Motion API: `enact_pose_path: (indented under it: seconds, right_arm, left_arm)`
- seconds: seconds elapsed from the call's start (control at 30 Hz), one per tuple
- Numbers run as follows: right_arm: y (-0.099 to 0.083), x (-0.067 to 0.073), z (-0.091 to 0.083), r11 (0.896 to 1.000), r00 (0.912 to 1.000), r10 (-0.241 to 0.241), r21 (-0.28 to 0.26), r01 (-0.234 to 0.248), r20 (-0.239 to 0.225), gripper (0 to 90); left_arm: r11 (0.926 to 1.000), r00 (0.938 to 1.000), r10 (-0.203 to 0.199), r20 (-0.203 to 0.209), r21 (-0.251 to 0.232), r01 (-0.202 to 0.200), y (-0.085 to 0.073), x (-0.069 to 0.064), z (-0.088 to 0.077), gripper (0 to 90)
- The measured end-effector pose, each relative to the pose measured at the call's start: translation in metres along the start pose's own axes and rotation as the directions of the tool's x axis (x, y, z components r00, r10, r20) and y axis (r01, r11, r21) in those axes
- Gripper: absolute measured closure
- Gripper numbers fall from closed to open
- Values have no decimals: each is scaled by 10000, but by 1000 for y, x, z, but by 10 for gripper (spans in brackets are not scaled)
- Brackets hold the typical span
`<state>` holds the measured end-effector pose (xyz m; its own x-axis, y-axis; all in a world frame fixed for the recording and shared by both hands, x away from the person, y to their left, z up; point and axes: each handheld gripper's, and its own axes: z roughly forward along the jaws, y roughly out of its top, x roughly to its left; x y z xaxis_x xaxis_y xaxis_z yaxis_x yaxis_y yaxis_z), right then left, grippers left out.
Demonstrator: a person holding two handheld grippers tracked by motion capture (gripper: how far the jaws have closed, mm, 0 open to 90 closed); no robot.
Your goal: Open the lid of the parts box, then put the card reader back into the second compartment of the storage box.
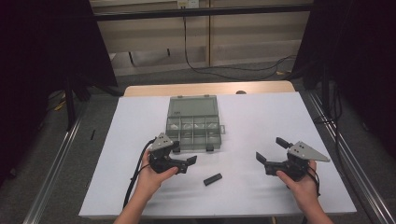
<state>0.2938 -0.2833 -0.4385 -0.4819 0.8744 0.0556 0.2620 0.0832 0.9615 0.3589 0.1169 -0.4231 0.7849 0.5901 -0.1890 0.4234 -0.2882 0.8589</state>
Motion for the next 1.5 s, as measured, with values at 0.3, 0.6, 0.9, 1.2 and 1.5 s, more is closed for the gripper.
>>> enact_pose_path:
  seconds: [0.3,0.6,0.9,1.2,1.5]
  right_arm:
    - [-1,0,-1,10000,10000,-27,14,27,-78,46]
    - [-1,0,-3,10000,9999,29,-12,-29,-106,48]
    - [-1,0,-4,10000,9999,34,-46,-34,-95,49]
    - [-1,1,-4,10000,9999,65,-56,-66,-147,50]
    - [-1,0,-5,10000,9999,21,-68,-22,-141,50]
  left_arm:
    - [9992,9997,225,124,329,-229,-3,-4,8,75]
    - [9986,9990,332,313,405,-344,-3,-10,12,75]
    - [9964,9971,520,547,642,-555,-5,-16,16,73]
    - [9928,9946,659,808,943,-734,-8,-24,25,73]
    - [9903,9938,595,936,1199,-706,-11,-29,30,81]
